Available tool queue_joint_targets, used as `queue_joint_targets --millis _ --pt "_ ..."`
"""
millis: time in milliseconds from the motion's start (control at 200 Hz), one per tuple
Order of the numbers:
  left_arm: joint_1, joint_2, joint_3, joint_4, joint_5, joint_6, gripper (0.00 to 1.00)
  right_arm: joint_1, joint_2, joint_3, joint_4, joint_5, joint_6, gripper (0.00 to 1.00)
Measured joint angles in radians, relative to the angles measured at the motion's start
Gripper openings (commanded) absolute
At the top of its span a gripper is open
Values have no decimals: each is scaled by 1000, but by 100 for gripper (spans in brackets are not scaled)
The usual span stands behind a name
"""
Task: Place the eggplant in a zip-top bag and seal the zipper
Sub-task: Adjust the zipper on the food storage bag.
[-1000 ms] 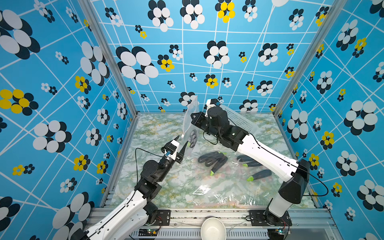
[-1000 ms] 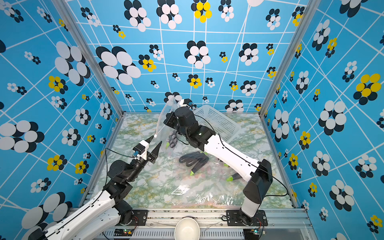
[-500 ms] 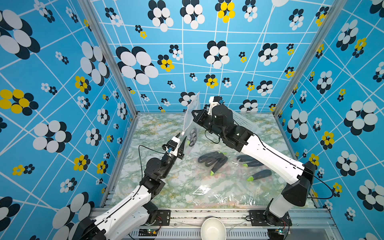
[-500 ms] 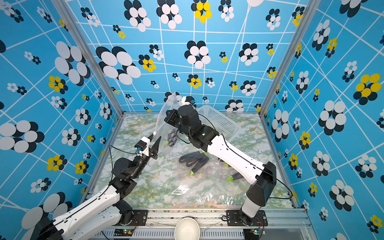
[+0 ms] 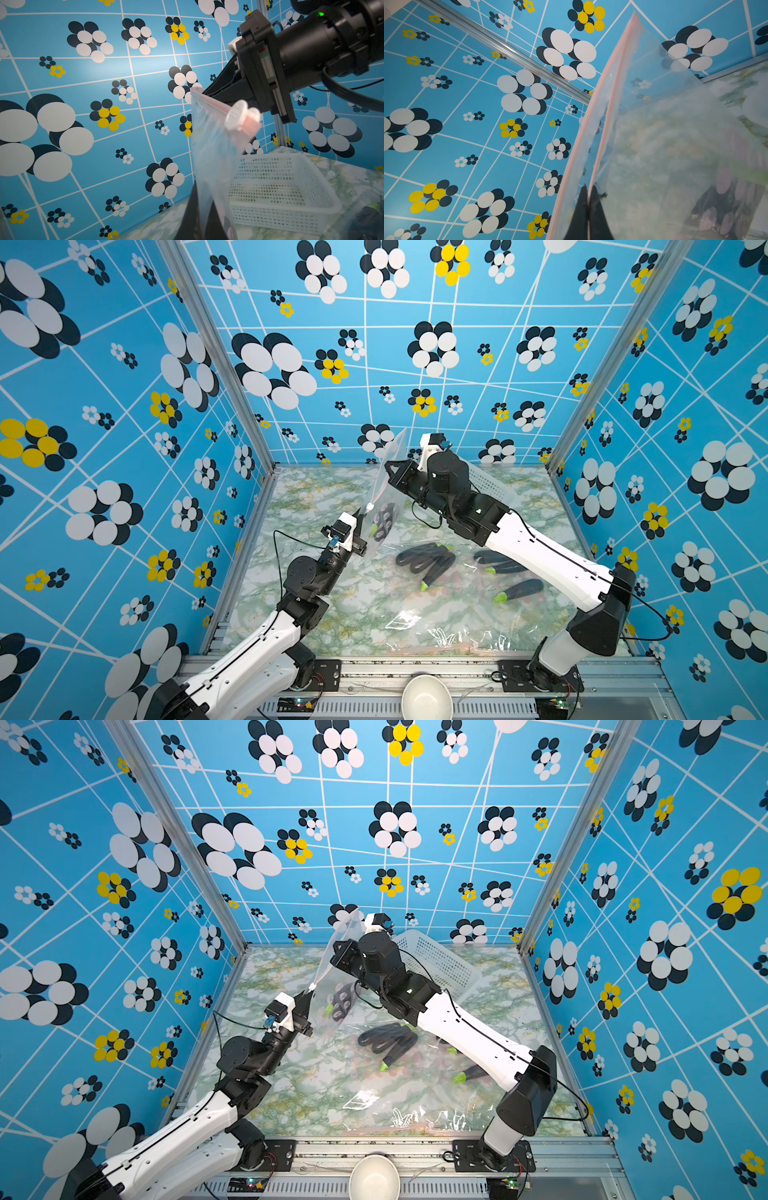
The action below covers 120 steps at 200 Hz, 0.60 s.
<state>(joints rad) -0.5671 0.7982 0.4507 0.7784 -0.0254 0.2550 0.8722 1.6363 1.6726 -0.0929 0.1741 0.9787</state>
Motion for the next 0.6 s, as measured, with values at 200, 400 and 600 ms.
queue_joint_targets --millis 200,400,600 --pt "68 -76 167 -327 124 -16 0 1 -121 -165 23 10 -113 42" --pt "150 -51 386 -687 290 -25 0 -21 -296 -325 37 18 -344 57" --pt "201 24 572 -996 480 -8 0 -80 -397 -328 6 -144 -648 64"
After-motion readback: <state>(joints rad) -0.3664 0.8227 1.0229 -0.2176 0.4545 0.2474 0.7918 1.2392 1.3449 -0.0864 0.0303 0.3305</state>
